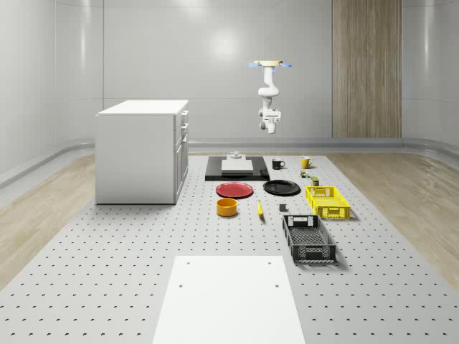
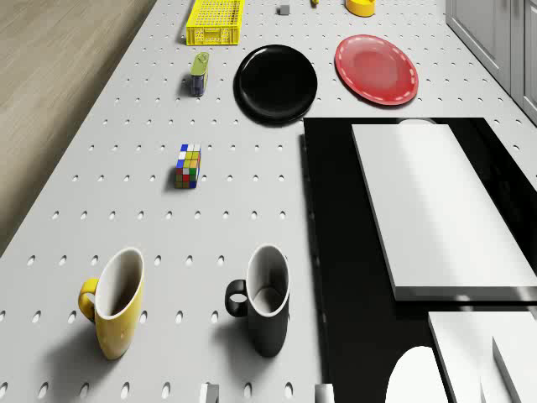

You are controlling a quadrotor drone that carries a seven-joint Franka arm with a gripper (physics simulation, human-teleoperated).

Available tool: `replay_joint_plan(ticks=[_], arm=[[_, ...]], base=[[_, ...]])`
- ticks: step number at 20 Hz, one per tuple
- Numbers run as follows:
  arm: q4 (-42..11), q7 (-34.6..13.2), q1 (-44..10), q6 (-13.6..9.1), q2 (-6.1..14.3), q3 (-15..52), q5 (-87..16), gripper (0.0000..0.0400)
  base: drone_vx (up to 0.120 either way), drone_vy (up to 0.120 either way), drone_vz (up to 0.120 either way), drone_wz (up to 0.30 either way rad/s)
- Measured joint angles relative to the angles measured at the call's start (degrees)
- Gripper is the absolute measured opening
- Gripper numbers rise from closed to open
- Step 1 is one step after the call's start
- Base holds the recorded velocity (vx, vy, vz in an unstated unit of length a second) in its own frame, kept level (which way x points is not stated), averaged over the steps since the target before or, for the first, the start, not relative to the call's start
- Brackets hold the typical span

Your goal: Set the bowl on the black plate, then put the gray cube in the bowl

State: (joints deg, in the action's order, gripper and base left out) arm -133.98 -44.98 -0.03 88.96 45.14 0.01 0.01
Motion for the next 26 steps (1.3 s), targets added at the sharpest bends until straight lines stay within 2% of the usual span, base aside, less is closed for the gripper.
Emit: replay_joint_plan(ticks=[6, 12, 14, 20, 26], arm=[[7.3, 0.1, -0.2, -5.6, -1.4, 0.1, 0.1, 0.04], [13.5, 0.1, -0.3, -9.3, -3.7, 0.1, 0.1, 0.04], [14.8, 0.1, -0.3, -10.0, -4.2, 0.2, 0.1, 0.04], [16.6, 0.2, -0.3, -10.8, -4.8, 0.2, 0.1, 0.04], [16.9, 0.2, -0.4, -10.9, -4.9, 0.2, 0.1, 0.04]], base=[[0.0, 0.0, 0.0, 0.0], [0.0, 0.0, 0.0, 0.0], [0.0, 0.0, 0.0, 0.0], [0.12, 0.0, 0.0, 0.0], [0.12, -0.113, 0.0, 0.0]])
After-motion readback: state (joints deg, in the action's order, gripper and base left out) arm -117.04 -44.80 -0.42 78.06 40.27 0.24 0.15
